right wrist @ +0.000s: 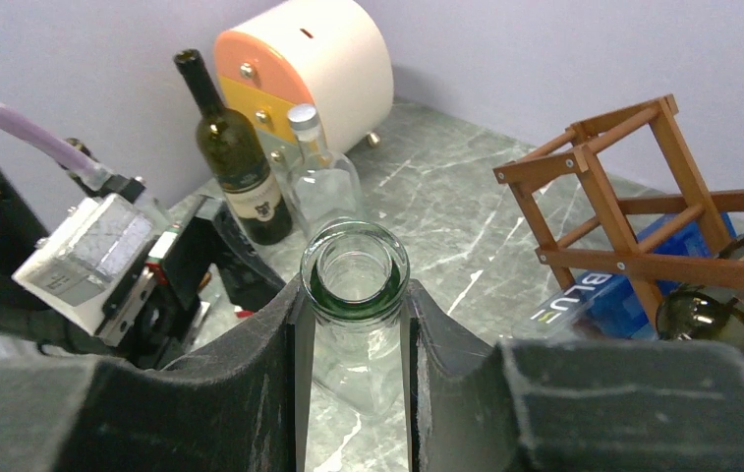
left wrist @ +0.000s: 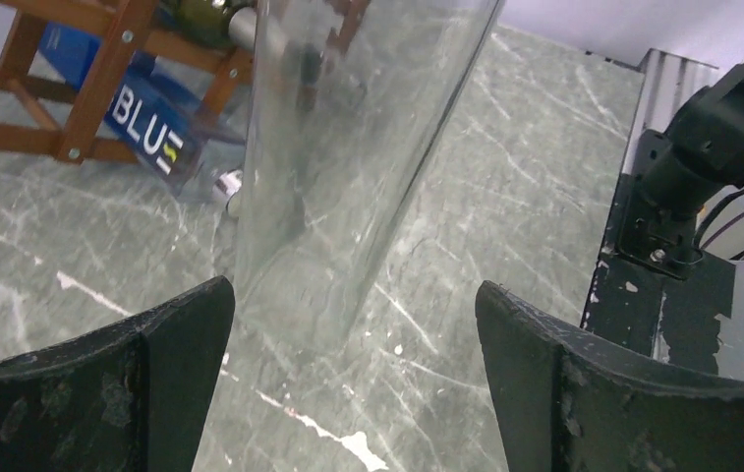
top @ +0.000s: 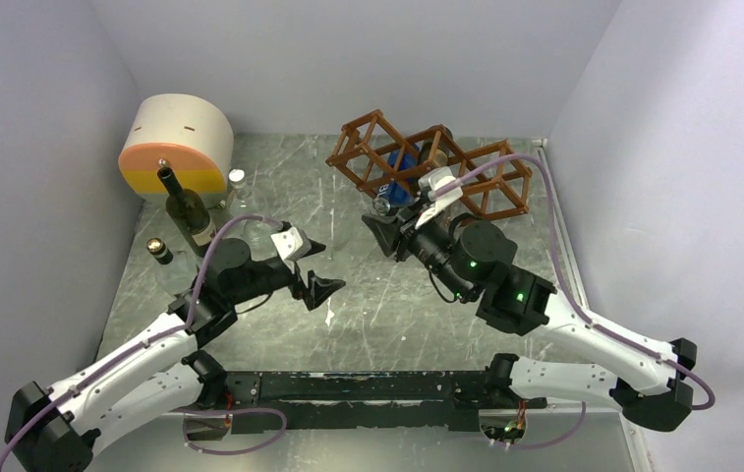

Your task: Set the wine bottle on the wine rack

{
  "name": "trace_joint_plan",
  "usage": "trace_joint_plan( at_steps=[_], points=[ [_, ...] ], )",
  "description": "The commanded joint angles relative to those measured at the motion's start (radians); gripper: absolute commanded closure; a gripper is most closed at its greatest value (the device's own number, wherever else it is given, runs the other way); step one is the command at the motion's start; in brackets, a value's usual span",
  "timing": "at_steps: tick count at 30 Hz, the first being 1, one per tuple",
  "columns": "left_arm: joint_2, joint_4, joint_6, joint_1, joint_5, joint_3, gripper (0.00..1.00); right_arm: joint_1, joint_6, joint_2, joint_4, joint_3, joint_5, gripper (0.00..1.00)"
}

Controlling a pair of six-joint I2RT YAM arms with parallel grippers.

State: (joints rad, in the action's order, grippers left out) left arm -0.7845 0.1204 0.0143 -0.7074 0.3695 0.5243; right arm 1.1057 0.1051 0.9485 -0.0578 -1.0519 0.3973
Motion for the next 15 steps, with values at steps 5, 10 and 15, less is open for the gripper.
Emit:
trace_joint_plan(
  at_steps=[5, 10, 15],
  points=[
    [-0.043, 0.181, 0.000, 0.004, 0.052, 0.000, 0.04, -0.001, -0.007, -0.047, 0.030, -0.041, -0.145, 1.00],
    [-0.014, 0.207, -0.043, 0.005, 0.004, -0.010, 0.05, -0.002, -0.014, -0.063, 0.029, -0.051, -0.248, 1.00],
    [-0.029, 0.240, -0.051, 0.005, 0.187, -0.009, 0.25, -0.002, -0.016, -0.052, 0.025, -0.060, -0.313, 1.00]
  ],
)
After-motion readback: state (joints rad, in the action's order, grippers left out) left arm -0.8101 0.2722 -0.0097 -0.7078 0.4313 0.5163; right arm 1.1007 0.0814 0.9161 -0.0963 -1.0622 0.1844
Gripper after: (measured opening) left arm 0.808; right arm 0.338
